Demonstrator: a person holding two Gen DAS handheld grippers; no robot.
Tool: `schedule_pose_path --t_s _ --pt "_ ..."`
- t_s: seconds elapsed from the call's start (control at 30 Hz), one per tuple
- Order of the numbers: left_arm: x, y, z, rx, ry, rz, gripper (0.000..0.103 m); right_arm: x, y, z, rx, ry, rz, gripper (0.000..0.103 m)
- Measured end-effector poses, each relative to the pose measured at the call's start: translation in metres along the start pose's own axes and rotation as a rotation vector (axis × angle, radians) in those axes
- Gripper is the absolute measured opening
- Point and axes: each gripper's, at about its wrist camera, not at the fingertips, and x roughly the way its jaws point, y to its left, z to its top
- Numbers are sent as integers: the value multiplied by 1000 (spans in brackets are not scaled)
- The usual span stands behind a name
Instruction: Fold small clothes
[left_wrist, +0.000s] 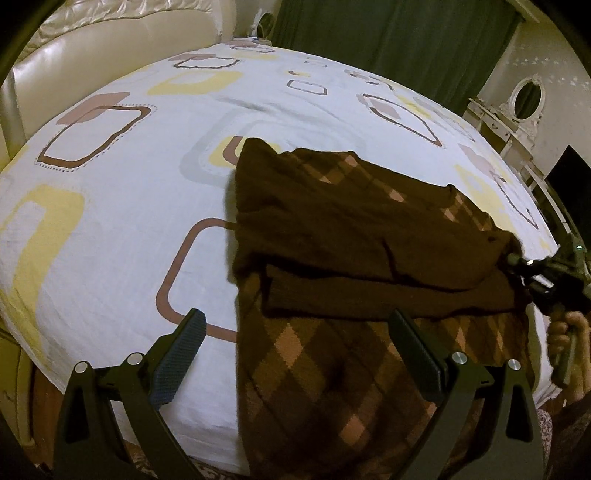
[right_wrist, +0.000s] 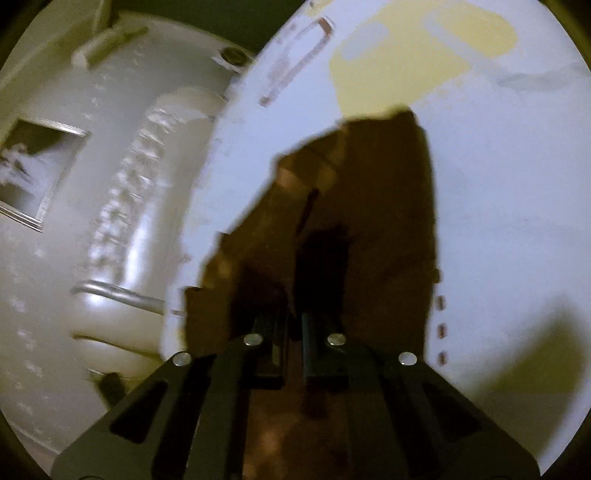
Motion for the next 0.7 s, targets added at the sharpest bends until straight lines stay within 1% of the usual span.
schedule_pose_path --t_s 0.07,0.13,0.17,0.2,0.27,0.3,0.37,0.4,0.43,0.5,0.57,0.63,0.7 --pt "0 -1 0 1 1 -3 98 -18 10 0 16 -9 75 4" --pt "1 -1 -1 -1 3 -10 98 -34 15 -1 20 -7 123 4" --pt "1 -1 -1 0 3 -10 98 -40 15 -2 20 -7 133 4" --pt "2 -1 -1 3 3 -7 98 -47 12 -4 21 0 130 4" --pt "3 -1 -2 3 7 -3 98 -51 0 -9 24 20 84 4" --pt "4 -1 -2 1 11 -3 98 -50 -11 -12 31 36 28 4" --pt "6 -2 -3 1 20 -2 98 -44 -38 -19 84 77 -42 4" --pt "7 -3 -3 7 21 3 98 -43 -47 -22 99 84 -52 4" --pt "8 -3 -3 11 22 8 98 -41 -54 -24 108 83 -42 4" --pt "9 -4 -2 17 22 15 98 -44 -54 -25 107 77 -16 5" --pt "10 -3 1 13 18 15 98 -49 -48 -23 86 68 -21 7" --pt "11 -3 5 8 13 12 98 -58 -37 -17 34 44 -47 15" --pt "13 -5 9 11 6 11 98 -63 -30 -10 9 7 -71 20"
